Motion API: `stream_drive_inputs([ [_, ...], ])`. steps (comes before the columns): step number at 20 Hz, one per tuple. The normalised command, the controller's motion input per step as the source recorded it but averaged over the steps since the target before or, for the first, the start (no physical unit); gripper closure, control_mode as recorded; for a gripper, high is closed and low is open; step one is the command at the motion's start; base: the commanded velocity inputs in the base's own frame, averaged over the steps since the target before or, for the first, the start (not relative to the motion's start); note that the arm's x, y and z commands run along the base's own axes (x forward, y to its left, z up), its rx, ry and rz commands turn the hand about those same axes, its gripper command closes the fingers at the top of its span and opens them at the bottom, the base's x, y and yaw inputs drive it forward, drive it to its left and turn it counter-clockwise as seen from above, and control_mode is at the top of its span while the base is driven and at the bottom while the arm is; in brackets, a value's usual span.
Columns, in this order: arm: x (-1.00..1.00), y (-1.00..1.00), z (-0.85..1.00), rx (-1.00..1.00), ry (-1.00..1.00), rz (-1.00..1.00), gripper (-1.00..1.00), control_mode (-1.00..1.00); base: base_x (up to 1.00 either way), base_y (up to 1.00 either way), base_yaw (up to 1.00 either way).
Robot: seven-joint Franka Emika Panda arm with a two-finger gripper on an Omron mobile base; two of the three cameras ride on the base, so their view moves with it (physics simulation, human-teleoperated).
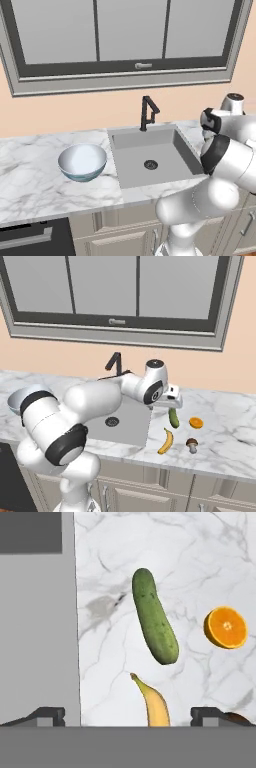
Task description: There is a mixed pile of frozen fruits and vegetables on the counter. Locate all the frozen vegetables and place the items in a bowl on the counter. Take all the frozen fruits and defrost them in a running sink.
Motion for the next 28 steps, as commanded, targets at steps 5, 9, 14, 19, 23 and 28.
stream_drive_inputs([
  [5, 0.37, -0.28, -0.32, 0.03, 0.00, 0.00, -1.00, -1.00, 0.00, 0.00, 0.00],
  [9, 0.34, -0.20, -0.24, 0.05, 0.01, 0.00, -1.00, -1.00, 0.00, 0.00, 0.00],
  [14, 0.32, -0.21, -0.37, 0.02, 0.00, 0.01, -1.00, -1.00, 0.00, 0.00, 0.00],
  [19, 0.37, -0.18, -0.30, 0.00, 0.00, 0.05, -1.00, -1.00, 0.00, 0.00, 0.00],
  [23, 0.31, -0.11, -0.28, 0.00, 0.00, 0.07, -1.00, -1.00, 0.00, 0.00, 0.00],
  [28, 0.32, -0.18, -0.28, 0.00, 0.00, 0.06, -1.00, -1.00, 0.00, 0.00, 0.00],
])
